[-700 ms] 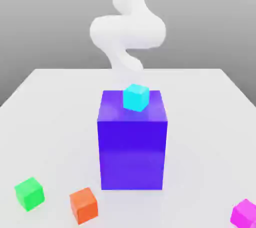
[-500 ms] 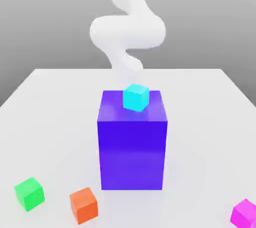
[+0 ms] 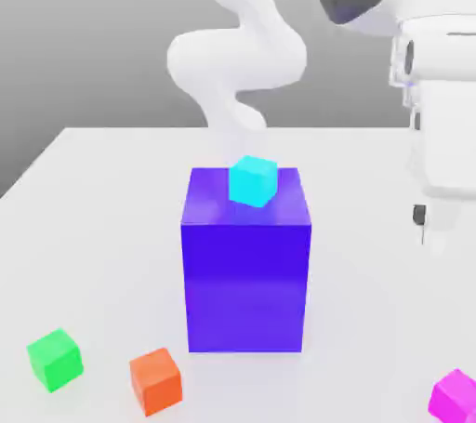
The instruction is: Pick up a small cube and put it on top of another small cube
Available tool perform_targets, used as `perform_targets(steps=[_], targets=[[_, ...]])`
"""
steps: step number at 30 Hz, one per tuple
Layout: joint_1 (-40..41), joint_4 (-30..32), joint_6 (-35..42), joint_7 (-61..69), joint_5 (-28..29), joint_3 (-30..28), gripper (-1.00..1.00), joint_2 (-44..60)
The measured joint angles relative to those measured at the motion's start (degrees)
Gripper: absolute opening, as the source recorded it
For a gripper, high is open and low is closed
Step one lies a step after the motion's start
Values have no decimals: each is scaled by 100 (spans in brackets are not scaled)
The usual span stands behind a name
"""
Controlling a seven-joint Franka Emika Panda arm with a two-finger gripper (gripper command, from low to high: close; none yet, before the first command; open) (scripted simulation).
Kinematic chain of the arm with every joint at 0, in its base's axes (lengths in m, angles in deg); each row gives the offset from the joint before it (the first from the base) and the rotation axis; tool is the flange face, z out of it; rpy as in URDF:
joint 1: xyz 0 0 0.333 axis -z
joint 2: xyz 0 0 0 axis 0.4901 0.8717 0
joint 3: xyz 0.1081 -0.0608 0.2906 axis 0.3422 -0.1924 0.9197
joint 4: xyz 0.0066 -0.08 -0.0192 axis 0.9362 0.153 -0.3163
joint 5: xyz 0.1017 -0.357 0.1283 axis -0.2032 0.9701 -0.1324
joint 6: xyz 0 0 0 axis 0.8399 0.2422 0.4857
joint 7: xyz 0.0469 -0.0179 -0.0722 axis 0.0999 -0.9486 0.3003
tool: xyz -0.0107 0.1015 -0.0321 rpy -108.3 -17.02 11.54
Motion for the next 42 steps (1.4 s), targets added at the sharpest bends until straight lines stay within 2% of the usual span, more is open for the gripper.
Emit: perform_targets(steps=[10, 14, 15, 21, 26, 35, 42], targets=[[20, -135, -574, 2815, -110, 820, 0, 1921], [-151, -308, -1116, 2887, 158, 677, 0, 2753], [-206, -346, -1237, 2853, 217, 611, -100, 2916], [-232, -366, -1283, 2835, 249, 581, -100, 2997], [28, -168, -726, 3104, -71, 839, -100, 2245], [1645, 464, -541, 4461, -431, 121, -100, 1508], [2946, 1034, -568, 5755, -954, -571, -100, 862]])
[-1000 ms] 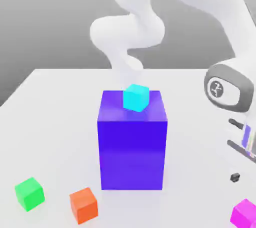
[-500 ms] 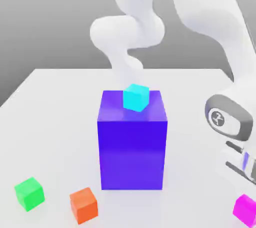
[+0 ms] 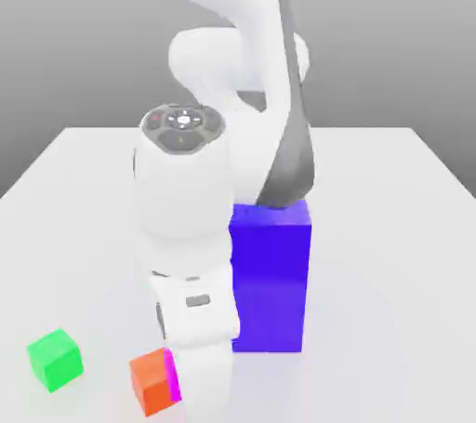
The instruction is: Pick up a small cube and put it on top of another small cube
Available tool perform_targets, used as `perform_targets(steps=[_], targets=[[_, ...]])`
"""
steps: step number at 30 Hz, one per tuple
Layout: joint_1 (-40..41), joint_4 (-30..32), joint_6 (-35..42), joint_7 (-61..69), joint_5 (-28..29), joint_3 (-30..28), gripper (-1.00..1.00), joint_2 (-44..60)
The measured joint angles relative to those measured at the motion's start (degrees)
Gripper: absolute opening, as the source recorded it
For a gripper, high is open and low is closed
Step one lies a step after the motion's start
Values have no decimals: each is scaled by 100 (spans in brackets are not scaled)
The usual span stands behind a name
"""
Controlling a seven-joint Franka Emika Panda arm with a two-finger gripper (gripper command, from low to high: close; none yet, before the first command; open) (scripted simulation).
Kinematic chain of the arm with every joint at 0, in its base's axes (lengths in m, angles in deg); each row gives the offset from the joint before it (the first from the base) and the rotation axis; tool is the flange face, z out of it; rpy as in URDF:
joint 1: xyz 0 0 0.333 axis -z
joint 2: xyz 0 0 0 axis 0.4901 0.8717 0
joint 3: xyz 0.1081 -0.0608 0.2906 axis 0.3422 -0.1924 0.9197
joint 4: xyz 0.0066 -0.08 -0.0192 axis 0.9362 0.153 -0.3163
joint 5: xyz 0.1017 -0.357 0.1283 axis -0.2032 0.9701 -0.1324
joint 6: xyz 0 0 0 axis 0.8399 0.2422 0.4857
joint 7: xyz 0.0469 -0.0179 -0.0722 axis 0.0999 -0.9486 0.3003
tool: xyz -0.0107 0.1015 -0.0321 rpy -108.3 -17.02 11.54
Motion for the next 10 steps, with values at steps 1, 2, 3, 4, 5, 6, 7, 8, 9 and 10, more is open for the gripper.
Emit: perform_targets(steps=[1, 2, 3, 4, 5, 6, 7, 8, 9, 10], targets=[[225, 86, -7, 211, -90, -89, -100, -102], [418, 164, -33, 443, -203, -215, -100, -183], [626, 209, -109, 685, -327, -327, -100, -174], [848, 224, -268, 932, -469, -408, -100, -50], [972, 226, -445, 1070, -558, -434, -100, 115], [1051, 221, -630, 1144, -611, -429, -100, 301], [1099, 215, -794, 1195, -656, -415, 100, 469], [1099, 215, -793, 1195, -656, -415, 100, 469], [1099, 215, -793, 1195, -656, -415, 100, 469], [1099, 215, -793, 1195, -656, -415, 100, 469]])
